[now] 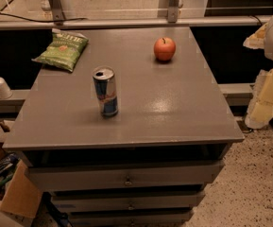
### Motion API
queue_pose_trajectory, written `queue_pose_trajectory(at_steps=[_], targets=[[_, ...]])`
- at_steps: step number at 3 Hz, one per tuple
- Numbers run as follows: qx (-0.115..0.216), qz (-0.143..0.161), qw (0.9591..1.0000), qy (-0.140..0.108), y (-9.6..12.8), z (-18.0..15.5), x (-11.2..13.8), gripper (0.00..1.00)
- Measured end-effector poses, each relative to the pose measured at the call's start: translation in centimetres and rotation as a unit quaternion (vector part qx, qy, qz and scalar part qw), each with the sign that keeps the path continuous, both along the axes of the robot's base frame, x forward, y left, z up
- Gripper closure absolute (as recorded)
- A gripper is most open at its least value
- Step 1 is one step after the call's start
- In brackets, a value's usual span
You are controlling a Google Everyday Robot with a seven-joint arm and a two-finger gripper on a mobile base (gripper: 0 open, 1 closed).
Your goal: Knock redbull can over
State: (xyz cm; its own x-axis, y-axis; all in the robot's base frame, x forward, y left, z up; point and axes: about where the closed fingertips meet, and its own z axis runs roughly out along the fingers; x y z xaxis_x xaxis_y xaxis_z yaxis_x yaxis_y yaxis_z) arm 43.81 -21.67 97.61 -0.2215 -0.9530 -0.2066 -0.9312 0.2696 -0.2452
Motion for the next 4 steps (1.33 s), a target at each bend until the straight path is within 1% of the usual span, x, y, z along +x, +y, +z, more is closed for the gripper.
queue_pose_trajectory(at_steps=[1, 2, 3, 4], targets=[[0.0, 0.0, 1.0, 0.0, 0.0, 0.0, 0.0, 0.0], [0.014, -0.002, 0.9999, -0.002, 0.1, 0.1, -0.1, 0.0], [0.057, 0.001, 0.9984, -0.006, 1.1, -0.3, -0.6, 0.0], [0.138, 0.011, 0.9903, -0.015, 3.3, -1.2, -1.4, 0.0]])
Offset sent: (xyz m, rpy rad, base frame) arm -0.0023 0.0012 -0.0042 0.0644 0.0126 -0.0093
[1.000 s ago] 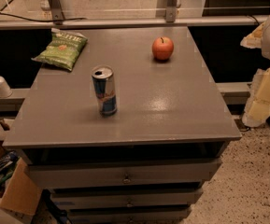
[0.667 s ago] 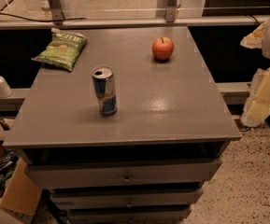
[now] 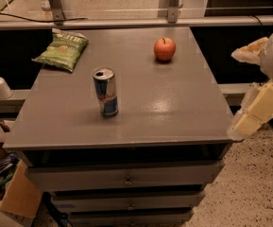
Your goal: Knock redbull can over
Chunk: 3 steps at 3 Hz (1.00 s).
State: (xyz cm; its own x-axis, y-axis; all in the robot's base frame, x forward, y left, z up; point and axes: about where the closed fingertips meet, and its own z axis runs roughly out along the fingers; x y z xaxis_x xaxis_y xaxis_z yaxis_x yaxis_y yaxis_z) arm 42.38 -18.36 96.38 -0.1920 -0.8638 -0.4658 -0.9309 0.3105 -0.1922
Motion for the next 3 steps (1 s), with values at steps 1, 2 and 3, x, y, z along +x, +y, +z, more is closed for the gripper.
queue_pose_trajectory(at_steps=[1, 2, 3], targets=[[0.078, 0.011, 0.9969, -0.003, 2.8, -1.2, -0.7, 0.0], [0.107, 0.014, 0.9942, -0.003, 4.1, -0.8, -1.0, 0.0], [0.105, 0.014, 0.9943, -0.004, 4.1, -0.7, -1.0, 0.0]])
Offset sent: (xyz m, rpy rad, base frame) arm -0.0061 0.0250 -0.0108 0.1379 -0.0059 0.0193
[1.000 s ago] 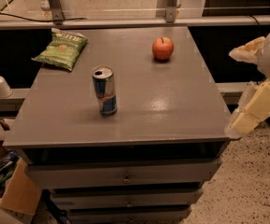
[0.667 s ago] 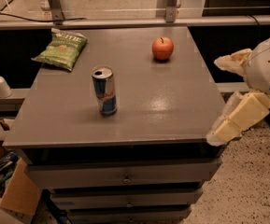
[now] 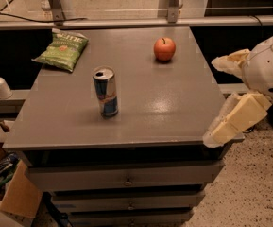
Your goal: Knock redbull can over
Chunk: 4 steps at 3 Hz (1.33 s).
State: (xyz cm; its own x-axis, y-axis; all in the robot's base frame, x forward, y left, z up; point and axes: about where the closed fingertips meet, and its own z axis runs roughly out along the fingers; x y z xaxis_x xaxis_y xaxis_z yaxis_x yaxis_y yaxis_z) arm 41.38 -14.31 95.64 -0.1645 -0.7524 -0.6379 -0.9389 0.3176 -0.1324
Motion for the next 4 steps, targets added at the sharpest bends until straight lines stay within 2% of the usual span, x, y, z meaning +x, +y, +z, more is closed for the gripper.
queue_pose_trajectory(at_steps=[1, 2, 3, 4], targets=[[0.025, 0.0, 0.9996, -0.009, 1.1, -0.6, 0.6, 0.0], [0.08, 0.001, 0.9965, -0.024, 3.6, -1.4, 1.9, 0.0], [0.132, 0.016, 0.9902, -0.043, 6.9, -2.0, 2.8, 0.0], [0.176, 0.038, 0.9822, -0.051, 10.8, -3.2, 3.7, 0.0]])
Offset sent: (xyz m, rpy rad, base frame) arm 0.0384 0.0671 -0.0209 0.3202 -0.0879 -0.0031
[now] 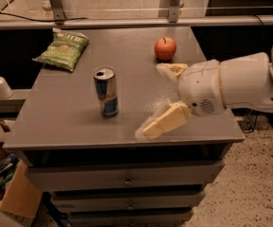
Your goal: Knock redbull can over
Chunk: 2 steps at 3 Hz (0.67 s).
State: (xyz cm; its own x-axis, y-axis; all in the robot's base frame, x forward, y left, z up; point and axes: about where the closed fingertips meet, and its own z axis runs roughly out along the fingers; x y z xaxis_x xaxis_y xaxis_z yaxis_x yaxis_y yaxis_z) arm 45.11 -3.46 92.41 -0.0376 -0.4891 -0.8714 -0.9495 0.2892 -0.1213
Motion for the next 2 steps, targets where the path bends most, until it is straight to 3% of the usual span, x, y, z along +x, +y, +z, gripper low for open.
queue_pose_trajectory(at_steps=[1, 2], targets=[[0.034, 0.016, 0.9993, -0.004, 3.7, -1.4, 1.6, 0.0], [0.056, 0.014, 0.9984, -0.002, 6.1, -2.9, 4.0, 0.0]])
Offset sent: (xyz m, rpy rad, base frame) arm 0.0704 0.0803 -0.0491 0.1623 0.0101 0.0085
